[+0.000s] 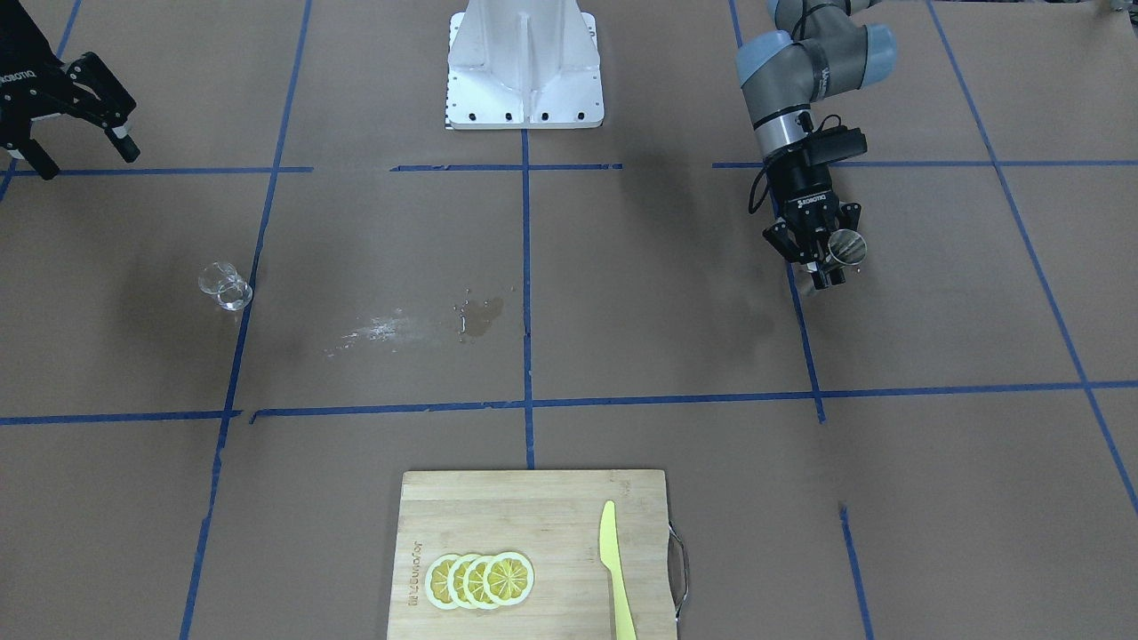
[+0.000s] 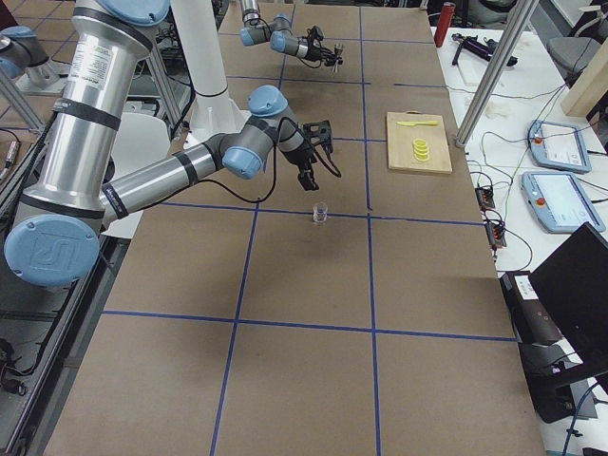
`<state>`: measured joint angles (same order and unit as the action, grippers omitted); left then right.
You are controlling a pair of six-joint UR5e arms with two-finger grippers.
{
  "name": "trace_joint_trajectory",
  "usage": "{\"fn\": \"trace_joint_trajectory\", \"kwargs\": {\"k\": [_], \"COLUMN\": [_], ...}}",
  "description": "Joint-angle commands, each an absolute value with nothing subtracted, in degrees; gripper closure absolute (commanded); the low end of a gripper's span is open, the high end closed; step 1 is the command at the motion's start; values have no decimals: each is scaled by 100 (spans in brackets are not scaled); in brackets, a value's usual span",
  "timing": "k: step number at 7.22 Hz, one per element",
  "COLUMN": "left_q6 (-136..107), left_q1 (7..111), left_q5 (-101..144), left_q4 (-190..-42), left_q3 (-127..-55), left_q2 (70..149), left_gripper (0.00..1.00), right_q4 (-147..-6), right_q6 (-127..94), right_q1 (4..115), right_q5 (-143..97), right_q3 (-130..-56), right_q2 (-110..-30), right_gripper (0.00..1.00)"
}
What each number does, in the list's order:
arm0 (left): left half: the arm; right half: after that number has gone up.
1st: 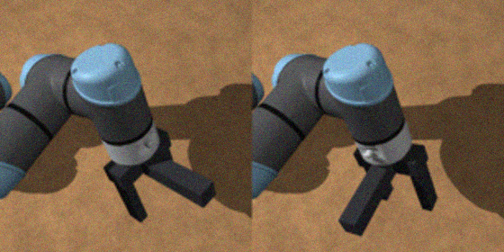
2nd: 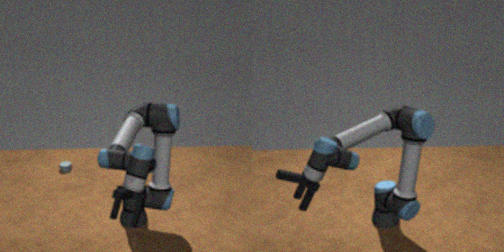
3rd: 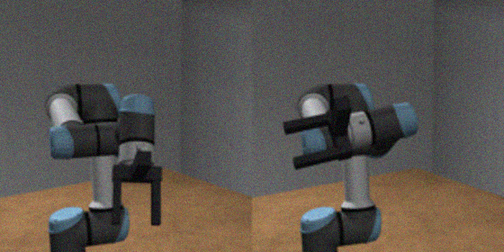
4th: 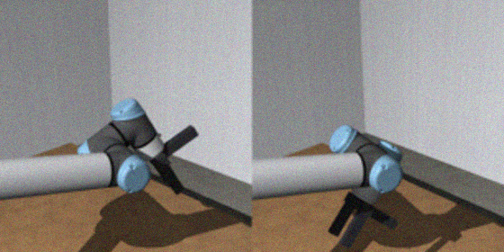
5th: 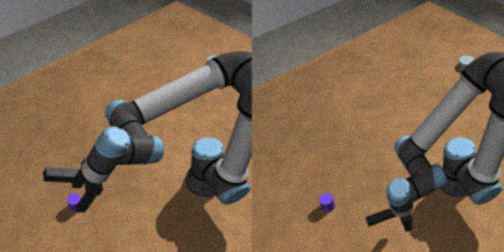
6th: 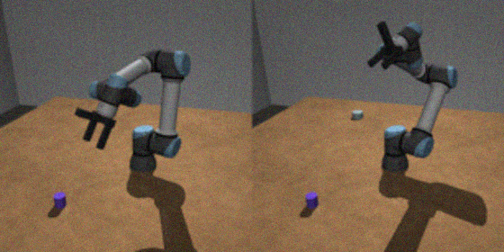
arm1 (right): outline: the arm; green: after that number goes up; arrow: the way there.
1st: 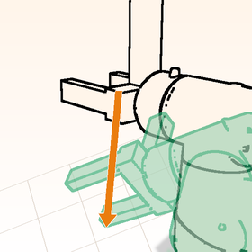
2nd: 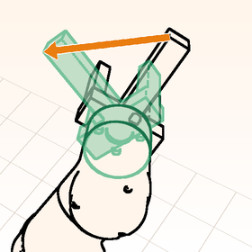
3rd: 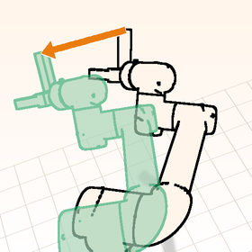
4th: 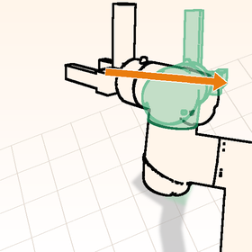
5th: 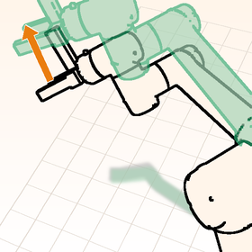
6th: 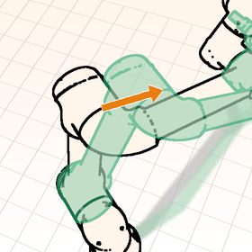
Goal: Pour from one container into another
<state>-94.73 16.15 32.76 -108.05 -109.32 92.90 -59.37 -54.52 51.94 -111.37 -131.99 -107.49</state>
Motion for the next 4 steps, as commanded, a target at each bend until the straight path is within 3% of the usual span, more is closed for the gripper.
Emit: {"fn": "trace_joint_trajectory", "kwargs": {"k": [1, 4], "left_q6": [-8913, -7776], "left_q1": [1749, 1784], "left_q5": [3296, 3682], "left_q4": [-11127, -11510], "left_q3": [-11101, -11109], "left_q2": [9579, 9896], "left_gripper": [100, 100], "right_q4": [-4912, -4772], "right_q6": [-5963, -6781], "right_q1": [4278, 2502], "right_q5": [-9844, -7443], "right_q3": [-13219, -13123], "right_q2": [-11385, -11566], "right_gripper": [0, 0]}}
